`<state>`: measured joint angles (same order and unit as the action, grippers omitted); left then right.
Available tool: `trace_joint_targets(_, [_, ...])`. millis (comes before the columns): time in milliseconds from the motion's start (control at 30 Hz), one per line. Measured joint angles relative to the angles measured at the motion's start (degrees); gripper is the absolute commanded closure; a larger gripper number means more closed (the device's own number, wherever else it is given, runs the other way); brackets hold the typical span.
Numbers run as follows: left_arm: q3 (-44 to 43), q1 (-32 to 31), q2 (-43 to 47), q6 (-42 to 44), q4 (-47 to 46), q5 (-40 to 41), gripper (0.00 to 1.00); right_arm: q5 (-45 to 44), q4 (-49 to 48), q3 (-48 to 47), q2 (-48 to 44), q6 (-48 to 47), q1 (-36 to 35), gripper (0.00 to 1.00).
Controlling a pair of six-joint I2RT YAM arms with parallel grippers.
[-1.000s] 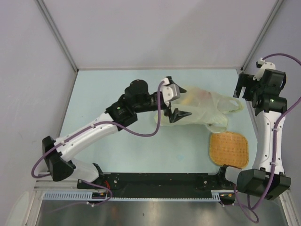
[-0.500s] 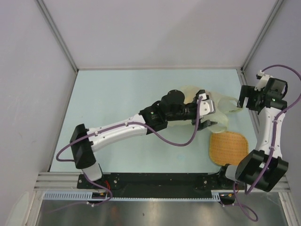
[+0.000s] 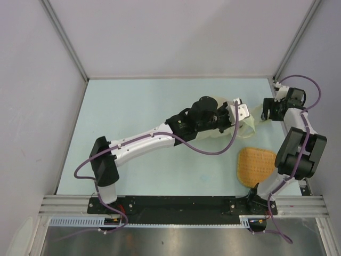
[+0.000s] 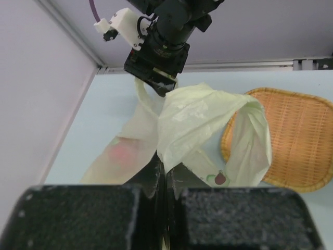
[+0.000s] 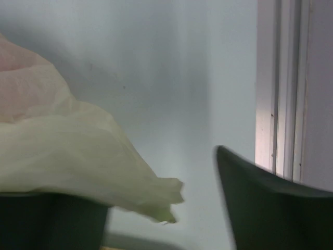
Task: Take the fake fruits out of the plastic bag
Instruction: Pick up the plastic bag at the center of the board, then place the plastic bag at the center of the board.
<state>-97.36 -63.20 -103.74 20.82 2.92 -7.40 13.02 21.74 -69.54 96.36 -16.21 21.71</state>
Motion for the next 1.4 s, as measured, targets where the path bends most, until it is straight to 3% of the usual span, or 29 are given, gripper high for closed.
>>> trace_joint_targets(33, [0.0,0.35,0.0,-0.15,0.42,0.11,1.0,0.11,-0.96,0.02,0.76,-0.7,-0.48,0.54])
trace_joint_targets(67, [0.0,0.9,0.0,-0.48,1.07,0.17,1.0,0.42,-1.79,0.09,1.29,-1.09,-1.01,0.72])
trace_joint_targets(133, [0.09,3.04,0.11,-1.29,1.9,0.24,1.0,1.66,-2.99,0.11,1.51,-1.33,-2.45,0.86])
trace_joint_targets(167, [0.2,4.26,0.35,-1.42,2.4,0.42,1.0,2.45,-3.34,-0.02,1.46,-1.86,-3.23,0.99])
trace_joint_targets(267, [2.56,10.19,2.95,-1.86,4.11,1.22,1.0,4.55,-3.67,-1.84,1.07,-1.68,-7.3,1.0])
trace_joint_targets(467, [5.88,27.02,11.28,-1.68,7.15,2.73,1.0,6.69,-4.98,-13.6,1.53,0.81,-25.07,1.0])
trace_joint_targets(667, [4.92,41.16,13.7,-1.29,6.69,3.41,1.0,6.12,-7.82,-42.1,15.76,3.82,-37.31,1.0])
trace_joint_targets(833, [-0.7,48.94,11.17,-1.38,6.4,4.39,1.0,2.8,-7.43,-75.76,35.82,7.76,-40.52,1.0])
trace_joint_targets(900, [-2.45,50.56,10.97,-1.33,6.01,4.85,1.0,0.94,-8.35,-81.74,40.0,9.2,-40.85,1.0])
trace_joint_targets(1100, [-0.46,51.25,15.1,0.26,4.39,5.53,1.0,-1.55,-13.44,-73.83,38.01,10.93,-41.42,1.0])
trace_joint_targets(1233, [11.43,51.25,24.15,1.97,4.0,5.46,1.0,0.57,-13.35,-64.32,34.45,12.17,-41.68,1.0])
trace_joint_targets(1400, [31.36,51.28,36.79,3.19,4.9,2.45,1.0,3.21,-12.24,-41.07,23.74,10.51,-43.32,0.97])
